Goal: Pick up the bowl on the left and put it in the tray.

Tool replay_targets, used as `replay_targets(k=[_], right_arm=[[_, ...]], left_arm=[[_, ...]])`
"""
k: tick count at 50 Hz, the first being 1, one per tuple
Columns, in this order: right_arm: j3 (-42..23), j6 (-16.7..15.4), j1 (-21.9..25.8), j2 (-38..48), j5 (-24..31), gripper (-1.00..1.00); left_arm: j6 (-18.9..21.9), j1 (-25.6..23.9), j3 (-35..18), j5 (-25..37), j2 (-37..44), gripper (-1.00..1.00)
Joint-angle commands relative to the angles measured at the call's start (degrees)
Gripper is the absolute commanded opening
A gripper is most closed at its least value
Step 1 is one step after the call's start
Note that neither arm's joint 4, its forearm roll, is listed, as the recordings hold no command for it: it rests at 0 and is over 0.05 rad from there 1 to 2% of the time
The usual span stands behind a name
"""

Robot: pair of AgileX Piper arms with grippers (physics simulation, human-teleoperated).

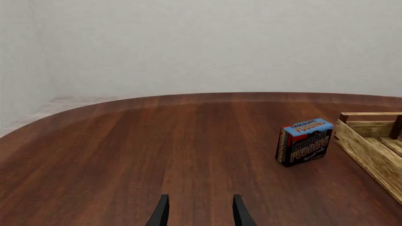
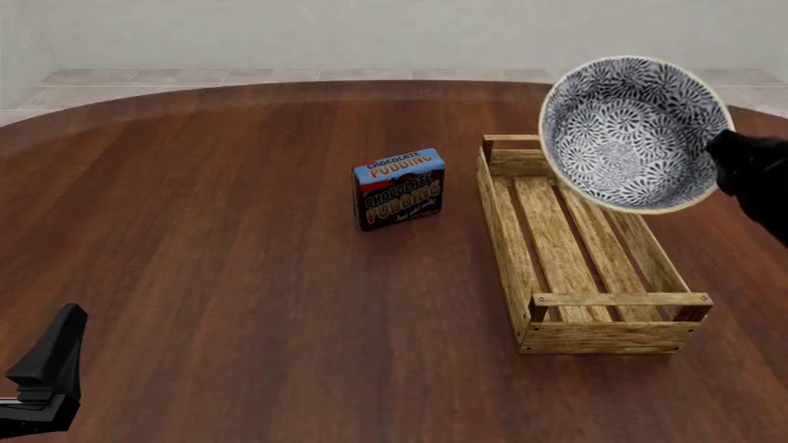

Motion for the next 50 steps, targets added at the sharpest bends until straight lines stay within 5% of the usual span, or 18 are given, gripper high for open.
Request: replay_targets(k=[1, 13, 50], right_arm=[[1.2, 2.4, -0.8, 1.0, -1.8, -1.00], [3.4, 5.0, -1.7, 2.9, -3.8, -1.00], [6.6, 4.2, 0.0, 1.7, -2.6, -1.00]], left_arm=[[0.0, 0.0, 0.0, 0.0, 0.0, 1.00], [0.0, 0.0, 0.0, 0.0, 0.0, 1.00], [0.0, 0.0, 0.0, 0.0, 0.0, 1.00]])
